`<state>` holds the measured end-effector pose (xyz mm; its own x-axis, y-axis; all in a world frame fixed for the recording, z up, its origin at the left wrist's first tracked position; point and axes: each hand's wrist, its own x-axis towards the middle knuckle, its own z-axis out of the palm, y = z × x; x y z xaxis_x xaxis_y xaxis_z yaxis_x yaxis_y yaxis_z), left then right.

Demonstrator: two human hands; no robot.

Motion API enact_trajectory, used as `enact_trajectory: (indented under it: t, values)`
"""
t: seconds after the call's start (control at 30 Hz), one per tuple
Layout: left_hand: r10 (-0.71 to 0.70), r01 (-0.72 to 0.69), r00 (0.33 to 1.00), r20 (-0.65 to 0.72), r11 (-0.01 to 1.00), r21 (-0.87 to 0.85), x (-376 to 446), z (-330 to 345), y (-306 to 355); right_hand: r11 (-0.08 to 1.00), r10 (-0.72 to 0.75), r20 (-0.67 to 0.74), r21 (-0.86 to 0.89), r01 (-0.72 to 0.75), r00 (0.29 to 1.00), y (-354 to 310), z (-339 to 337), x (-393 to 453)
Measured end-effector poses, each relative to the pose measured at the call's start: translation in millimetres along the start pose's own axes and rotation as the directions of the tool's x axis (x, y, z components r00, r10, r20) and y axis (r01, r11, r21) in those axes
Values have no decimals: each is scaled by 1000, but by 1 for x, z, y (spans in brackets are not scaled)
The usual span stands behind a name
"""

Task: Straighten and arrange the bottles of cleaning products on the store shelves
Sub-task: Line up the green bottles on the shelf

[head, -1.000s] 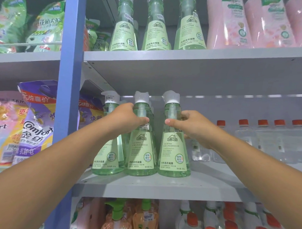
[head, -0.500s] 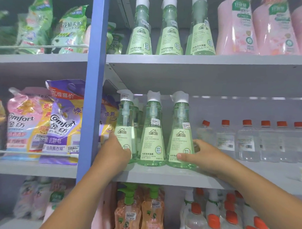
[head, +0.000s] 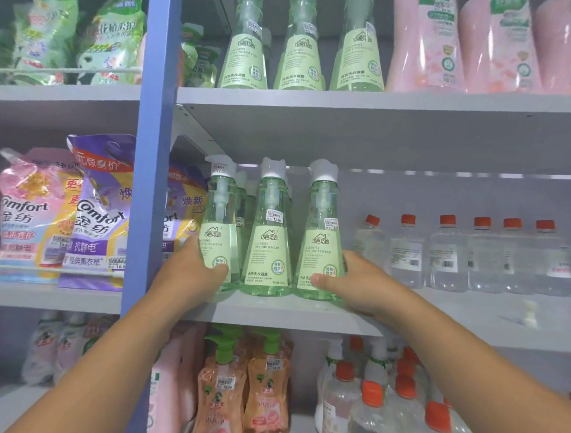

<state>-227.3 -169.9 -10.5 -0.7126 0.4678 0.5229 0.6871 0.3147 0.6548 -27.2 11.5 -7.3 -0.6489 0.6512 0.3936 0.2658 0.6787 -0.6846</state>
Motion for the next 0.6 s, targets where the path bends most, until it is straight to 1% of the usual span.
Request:
enact_trajectory:
  t: [0.23, 0.37, 0.5, 0.6]
  values:
    - [5, -5, 1000, -7, 1000, 10, -7, 0, 3, 999, 47, -33, -7, -47, 998, 3, -1, 1]
    - [21, -13, 998, -61, 990, 138, -10, 5, 1, 996, 83, -46, -13, -83, 996, -2, -2, -3]
    - [29, -20, 997, -74, 992, 125, -5, 10, -3, 996, 85, -62, -19, -86, 994, 1, -1, -2]
    - [34, -20, 995, -91, 988, 151, -1, 13, -6, 996, 88, -66, -11, -89, 994, -1, 0, -3]
